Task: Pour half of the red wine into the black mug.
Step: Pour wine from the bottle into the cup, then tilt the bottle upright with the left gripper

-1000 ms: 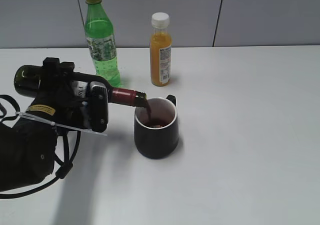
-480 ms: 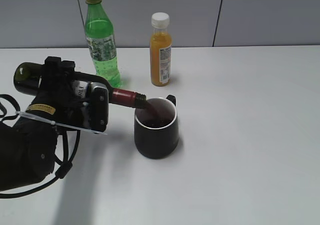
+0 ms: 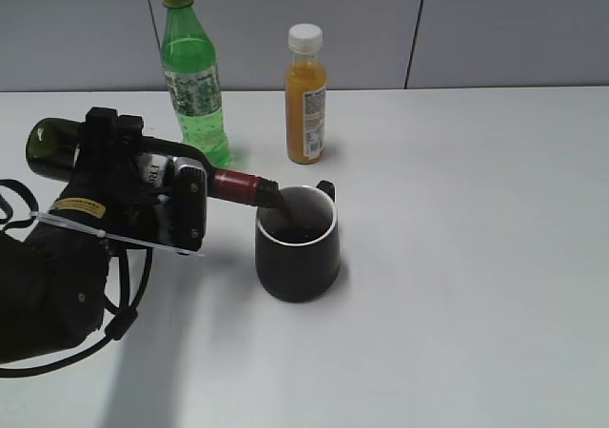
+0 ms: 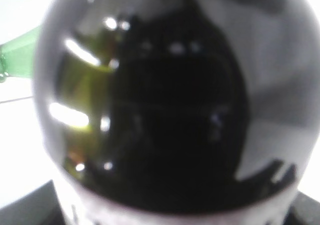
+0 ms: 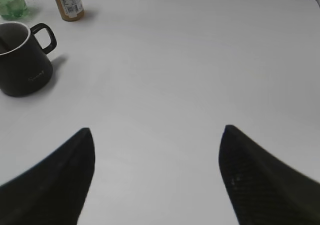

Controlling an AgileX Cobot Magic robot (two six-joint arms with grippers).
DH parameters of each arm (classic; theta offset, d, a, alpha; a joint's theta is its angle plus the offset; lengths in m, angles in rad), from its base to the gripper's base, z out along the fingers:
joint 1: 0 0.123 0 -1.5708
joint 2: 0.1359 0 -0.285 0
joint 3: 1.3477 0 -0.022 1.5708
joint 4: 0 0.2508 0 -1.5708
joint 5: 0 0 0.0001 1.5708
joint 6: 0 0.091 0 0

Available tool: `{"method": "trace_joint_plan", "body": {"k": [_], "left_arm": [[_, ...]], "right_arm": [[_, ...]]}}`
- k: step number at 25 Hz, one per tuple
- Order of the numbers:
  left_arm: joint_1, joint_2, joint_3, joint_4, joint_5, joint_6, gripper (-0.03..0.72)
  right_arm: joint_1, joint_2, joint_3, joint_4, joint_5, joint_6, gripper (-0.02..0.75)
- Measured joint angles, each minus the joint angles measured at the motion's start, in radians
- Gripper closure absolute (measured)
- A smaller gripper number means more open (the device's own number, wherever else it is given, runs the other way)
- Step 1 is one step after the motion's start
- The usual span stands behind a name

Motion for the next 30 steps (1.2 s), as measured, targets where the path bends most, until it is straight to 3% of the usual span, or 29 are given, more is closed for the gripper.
{"method": "trace_joint_plan", "body": {"k": [30], "left_arm": [[0.0, 0.0, -0.018, 0.0, -0.008, 0.033, 0.155]], "right_arm": [[0.0, 0.0, 0.0, 0.0, 0.0, 0.002, 0.153]]}}
